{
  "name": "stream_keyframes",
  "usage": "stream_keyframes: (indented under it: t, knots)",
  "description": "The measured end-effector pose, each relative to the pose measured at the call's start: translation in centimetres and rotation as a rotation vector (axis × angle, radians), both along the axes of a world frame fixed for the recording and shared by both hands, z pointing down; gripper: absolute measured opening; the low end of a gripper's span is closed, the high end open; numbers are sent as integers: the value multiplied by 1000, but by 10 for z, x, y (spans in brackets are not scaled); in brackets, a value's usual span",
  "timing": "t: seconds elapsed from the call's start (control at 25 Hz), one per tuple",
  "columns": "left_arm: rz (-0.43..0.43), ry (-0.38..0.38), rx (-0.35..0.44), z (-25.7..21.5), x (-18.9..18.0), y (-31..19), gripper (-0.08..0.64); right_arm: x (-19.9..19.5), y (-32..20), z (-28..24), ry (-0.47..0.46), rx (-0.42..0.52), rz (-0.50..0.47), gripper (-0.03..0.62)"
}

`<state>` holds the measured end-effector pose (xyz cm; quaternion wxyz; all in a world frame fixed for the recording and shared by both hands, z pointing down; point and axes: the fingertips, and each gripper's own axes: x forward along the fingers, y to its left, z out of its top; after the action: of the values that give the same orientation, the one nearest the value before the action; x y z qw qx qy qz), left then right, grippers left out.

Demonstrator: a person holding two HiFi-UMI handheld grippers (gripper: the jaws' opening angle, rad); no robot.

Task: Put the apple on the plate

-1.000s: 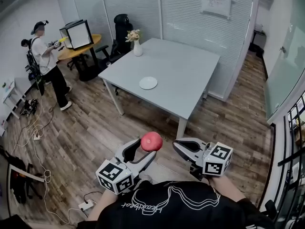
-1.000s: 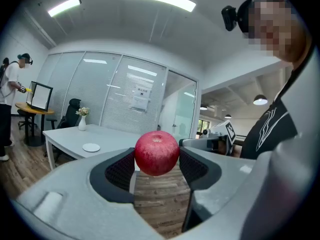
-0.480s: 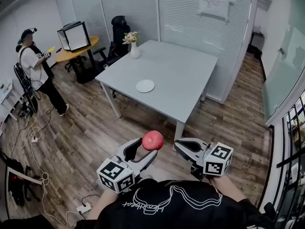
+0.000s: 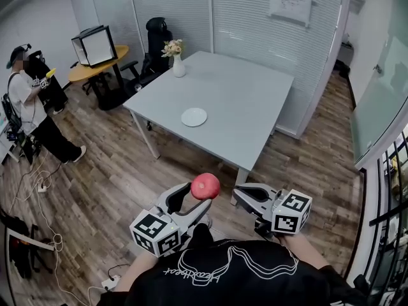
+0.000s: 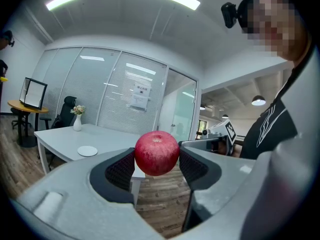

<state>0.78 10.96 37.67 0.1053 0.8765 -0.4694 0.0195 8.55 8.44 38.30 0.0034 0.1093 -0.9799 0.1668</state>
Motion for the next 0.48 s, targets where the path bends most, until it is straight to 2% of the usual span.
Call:
stream_keyframes:
  t: [0.48]
  knots:
    - [42,6,-38,8,-57,-120,285,-48,-113,9,-7,-62,75,9]
